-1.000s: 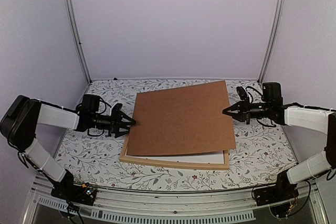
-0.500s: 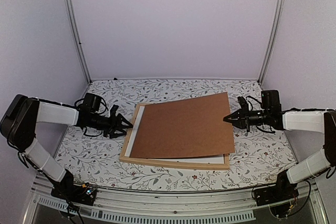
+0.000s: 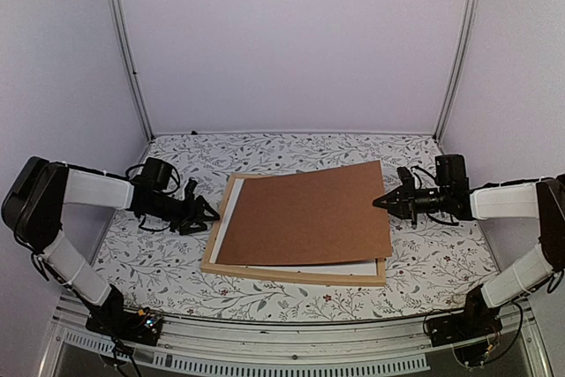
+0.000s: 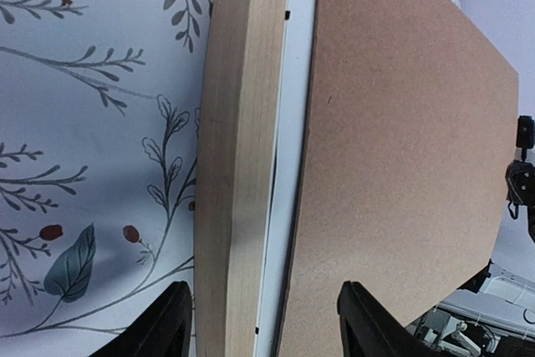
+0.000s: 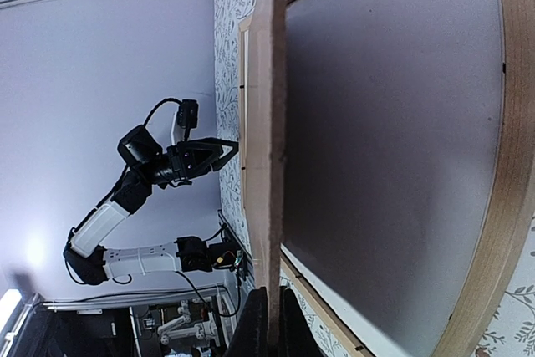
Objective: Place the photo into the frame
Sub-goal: Place the backboard on the frame body.
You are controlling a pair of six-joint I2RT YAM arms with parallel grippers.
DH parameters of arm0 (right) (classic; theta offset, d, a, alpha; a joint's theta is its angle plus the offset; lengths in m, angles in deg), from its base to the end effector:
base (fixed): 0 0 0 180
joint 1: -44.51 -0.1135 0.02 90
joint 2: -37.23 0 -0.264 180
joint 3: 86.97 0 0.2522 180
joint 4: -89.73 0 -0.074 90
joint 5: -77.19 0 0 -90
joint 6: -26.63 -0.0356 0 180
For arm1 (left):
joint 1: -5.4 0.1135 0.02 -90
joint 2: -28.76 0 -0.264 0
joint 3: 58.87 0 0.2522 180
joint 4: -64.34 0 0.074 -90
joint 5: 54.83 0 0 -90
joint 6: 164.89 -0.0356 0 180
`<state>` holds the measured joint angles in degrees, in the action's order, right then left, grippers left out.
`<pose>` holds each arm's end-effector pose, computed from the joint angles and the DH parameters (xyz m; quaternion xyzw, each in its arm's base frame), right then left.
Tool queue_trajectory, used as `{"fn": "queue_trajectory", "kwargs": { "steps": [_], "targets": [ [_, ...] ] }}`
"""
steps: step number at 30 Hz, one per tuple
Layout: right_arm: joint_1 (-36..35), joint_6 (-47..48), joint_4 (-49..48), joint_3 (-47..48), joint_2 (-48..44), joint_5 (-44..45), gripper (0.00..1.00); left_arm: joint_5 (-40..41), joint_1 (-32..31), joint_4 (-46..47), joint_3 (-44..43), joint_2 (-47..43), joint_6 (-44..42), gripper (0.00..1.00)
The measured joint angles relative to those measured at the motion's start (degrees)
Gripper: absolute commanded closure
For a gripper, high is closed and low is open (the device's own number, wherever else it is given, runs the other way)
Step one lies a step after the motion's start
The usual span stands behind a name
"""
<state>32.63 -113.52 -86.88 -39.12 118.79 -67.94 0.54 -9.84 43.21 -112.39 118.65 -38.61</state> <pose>0.2546 0.0834 0.1778 0.0654 0.8174 0.5585 0.1249 0.2630 -0.0926 0.1408 -0.0855 0.9163 -0.3734 0.1164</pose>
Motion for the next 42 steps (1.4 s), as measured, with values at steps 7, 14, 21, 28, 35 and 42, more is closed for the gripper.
{"fn": "queue_trajectory", "kwargs": {
  "steps": [7, 14, 21, 28, 35, 42],
  "targets": [
    [-0.1, 0.0, -1.4, 0.0, 1.6, 0.6, 1.0, 0.7, 0.0, -0.4, 0.0, 0.9, -0.7, 0.37],
    [-0.1, 0.3, -1.8, 1.2, 3.7, 0.5, 1.0, 0.6, 0.0, -0.4, 0.0, 1.5, -1.0, 0.37],
    [-0.1, 0.8, -2.2, 1.4, 4.7, 0.5, 1.0, 0.6, 0.0, -0.3, -0.1, 1.7, -1.1, 0.37],
    [-1.3, 0.9, -2.8, 1.5, 5.7, 1.5, 1.0, 0.6, -0.3, -0.2, -0.1, 2.2, -1.1, 0.37],
    [-2.9, 0.7, -3.9, 1.6, 7.1, 3.2, 1.0, 0.7, -1.0, -0.2, -0.1, 2.2, -1.1, 0.37],
    [-4.4, 0.1, -4.9, 1.6, 7.4, 5.2, 0.98, 0.9, -2.1, 0.2, -0.3, 2.5, -1.1, 0.37]
  ]
}}
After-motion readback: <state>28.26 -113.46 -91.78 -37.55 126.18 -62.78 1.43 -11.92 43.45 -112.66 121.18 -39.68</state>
